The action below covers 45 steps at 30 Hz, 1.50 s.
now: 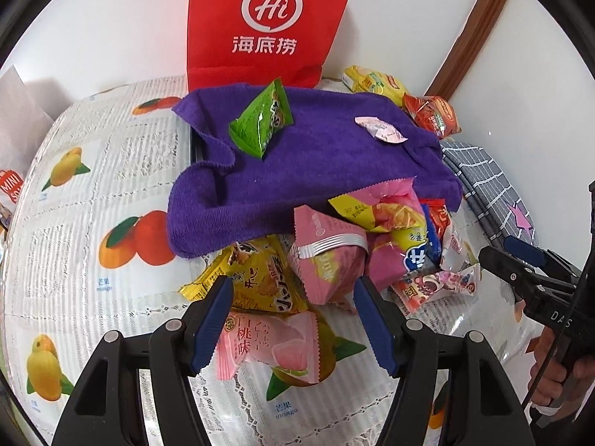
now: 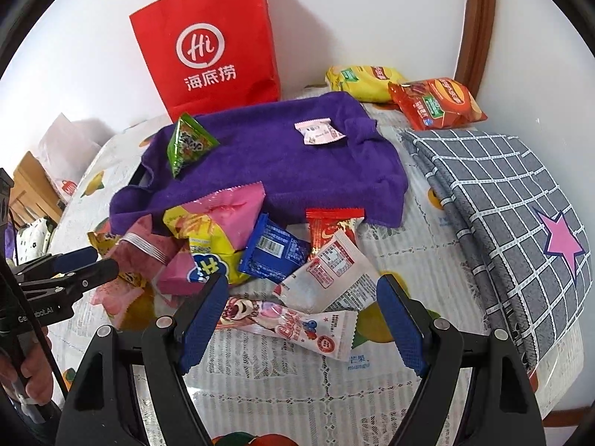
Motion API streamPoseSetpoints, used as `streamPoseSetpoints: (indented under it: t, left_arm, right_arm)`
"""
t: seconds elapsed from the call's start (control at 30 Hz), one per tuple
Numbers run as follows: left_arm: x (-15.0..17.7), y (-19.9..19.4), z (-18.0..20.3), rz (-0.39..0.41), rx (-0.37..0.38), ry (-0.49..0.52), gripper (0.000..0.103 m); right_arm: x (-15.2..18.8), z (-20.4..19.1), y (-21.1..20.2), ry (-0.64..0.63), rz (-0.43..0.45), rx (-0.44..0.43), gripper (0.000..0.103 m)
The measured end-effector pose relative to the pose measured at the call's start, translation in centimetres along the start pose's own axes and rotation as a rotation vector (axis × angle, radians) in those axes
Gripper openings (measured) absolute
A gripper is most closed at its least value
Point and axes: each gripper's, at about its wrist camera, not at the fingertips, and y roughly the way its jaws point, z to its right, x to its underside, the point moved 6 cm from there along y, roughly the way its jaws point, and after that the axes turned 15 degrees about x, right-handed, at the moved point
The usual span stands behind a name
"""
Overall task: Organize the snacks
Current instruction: 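Withdraw both tools from the towel back toward the remaining snacks, then grasp the white-and-red packet with the right tool while the left tool grasps the pink peach packet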
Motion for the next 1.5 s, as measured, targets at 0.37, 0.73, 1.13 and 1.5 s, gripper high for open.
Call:
streamPoseSetpoints:
  t: [0.37, 0.73, 1.13, 1.5]
  left_arm:
    - [0.4, 1.1, -0.2, -0.016, 0.011, 0.002, 0.065]
    - [0.4, 1.0, -0.2, 0.001, 0.026, 0.008, 0.06]
    - [0.5, 0.3, -0.3, 0.015, 0.041, 0.01, 0.041]
    - [0.8, -1.6, -1.2, 0.05, 0.033, -0.022, 0.031]
  right_arm:
    - [0.2, -0.2, 1.7, -0.013, -0.028, 0.01, 0.082]
    - [0.3, -0.6, 3.3, -0.025, -0.051, 0.019, 0.074]
    - [0.4, -0.6, 4.4, -0.028, -0.063, 0.036, 0.041]
    - [0.9, 0.9, 3.9, -0.008, -0.063, 0.03, 0.023]
